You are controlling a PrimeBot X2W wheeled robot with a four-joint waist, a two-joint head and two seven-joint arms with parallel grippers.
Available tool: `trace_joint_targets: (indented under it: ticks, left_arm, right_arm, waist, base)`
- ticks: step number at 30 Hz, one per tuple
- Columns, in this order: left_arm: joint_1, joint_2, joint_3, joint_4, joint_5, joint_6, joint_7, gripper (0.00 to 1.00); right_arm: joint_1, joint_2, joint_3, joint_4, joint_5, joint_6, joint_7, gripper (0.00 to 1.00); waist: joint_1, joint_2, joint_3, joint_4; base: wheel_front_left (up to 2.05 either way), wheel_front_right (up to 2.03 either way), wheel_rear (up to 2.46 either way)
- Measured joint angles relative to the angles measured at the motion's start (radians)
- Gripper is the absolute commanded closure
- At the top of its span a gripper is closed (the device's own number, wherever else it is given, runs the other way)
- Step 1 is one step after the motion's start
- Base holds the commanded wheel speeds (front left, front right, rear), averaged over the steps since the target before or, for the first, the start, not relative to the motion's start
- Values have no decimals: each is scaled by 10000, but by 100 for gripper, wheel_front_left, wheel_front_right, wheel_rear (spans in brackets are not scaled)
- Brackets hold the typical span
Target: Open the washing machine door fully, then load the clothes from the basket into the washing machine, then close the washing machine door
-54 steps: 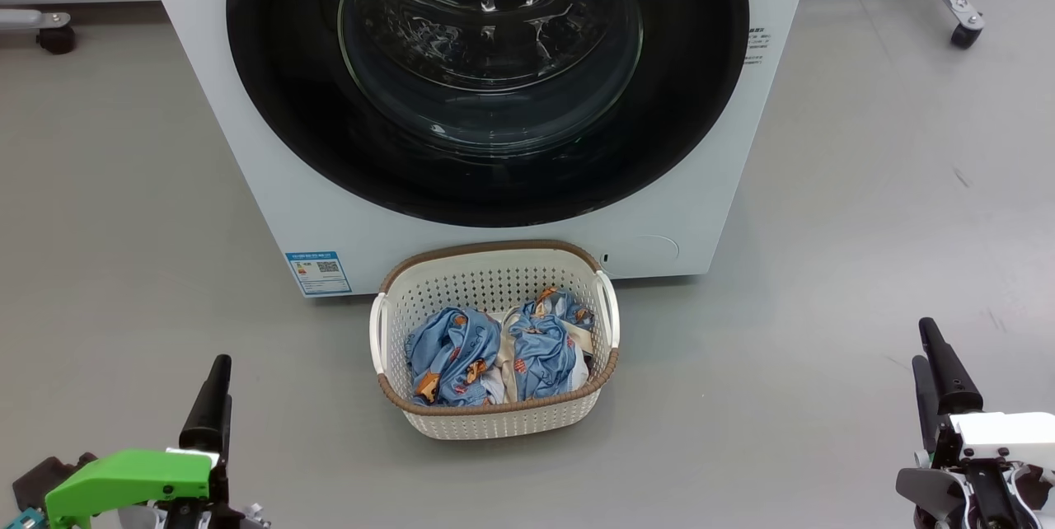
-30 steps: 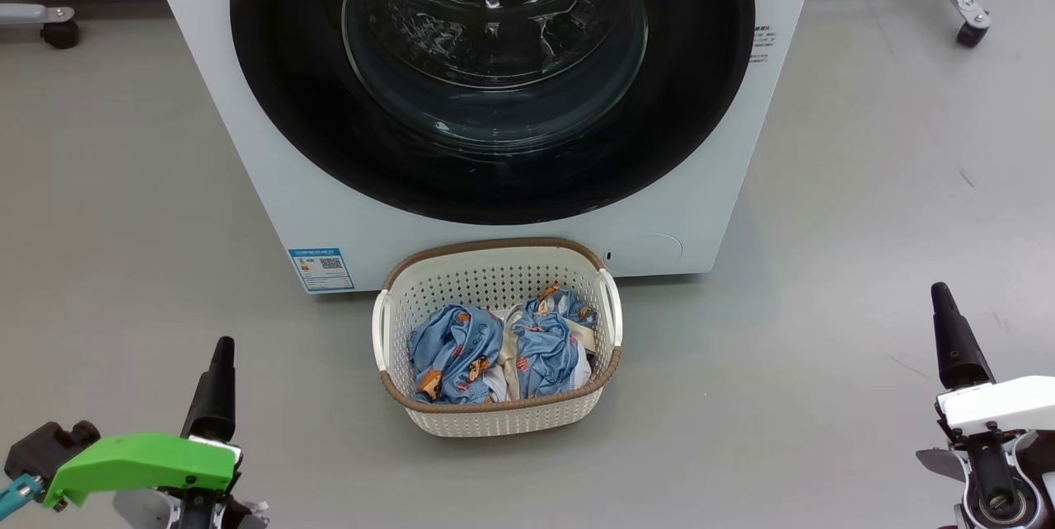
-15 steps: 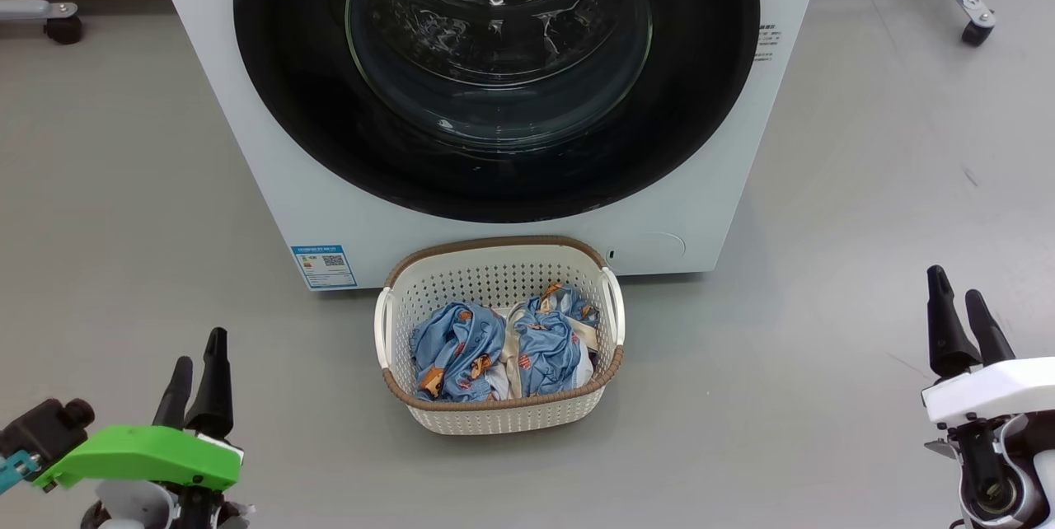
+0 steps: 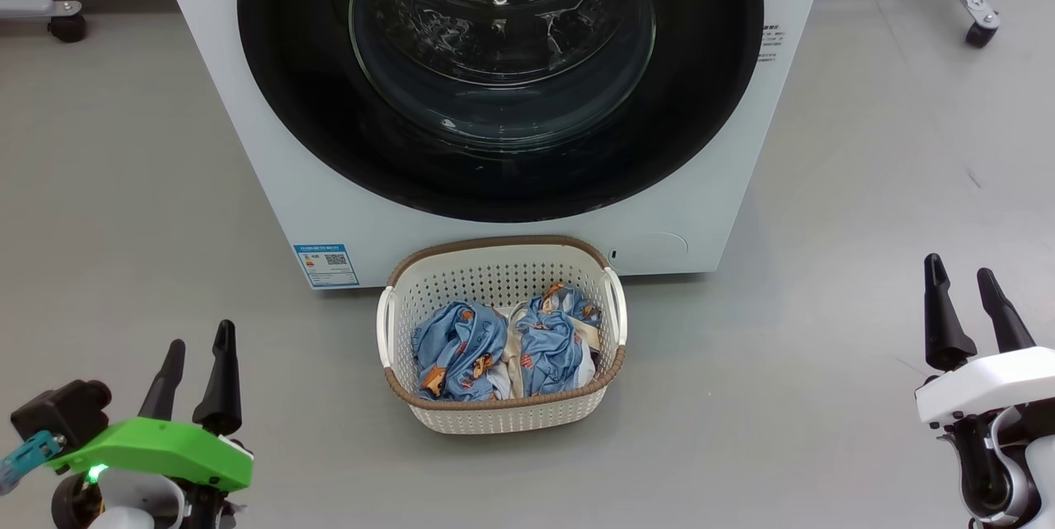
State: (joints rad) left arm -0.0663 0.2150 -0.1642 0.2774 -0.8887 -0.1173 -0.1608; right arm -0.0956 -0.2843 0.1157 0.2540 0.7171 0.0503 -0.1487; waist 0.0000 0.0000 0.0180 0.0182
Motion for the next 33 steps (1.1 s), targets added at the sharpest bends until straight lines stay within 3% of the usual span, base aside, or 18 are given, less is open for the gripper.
trace_joint_targets:
  ticks: [22, 33]
  left_arm:
    - [-218, 221, -293, -94, 3106, 121, -796, 0]
    - [-262, 217, -295, -75, 3616, 121, -884, 0]
  right_arm:
    - [-454, -711, 794, 88, -2717, -282, -865, 0]
    - [-548, -853, 895, 119, -3058, -353, -955, 0]
  waist:
    - [0, 0, 54, 23]
    - [0, 0, 60, 26]
  base:
    - [0, 0, 0]
    - [0, 0, 0]
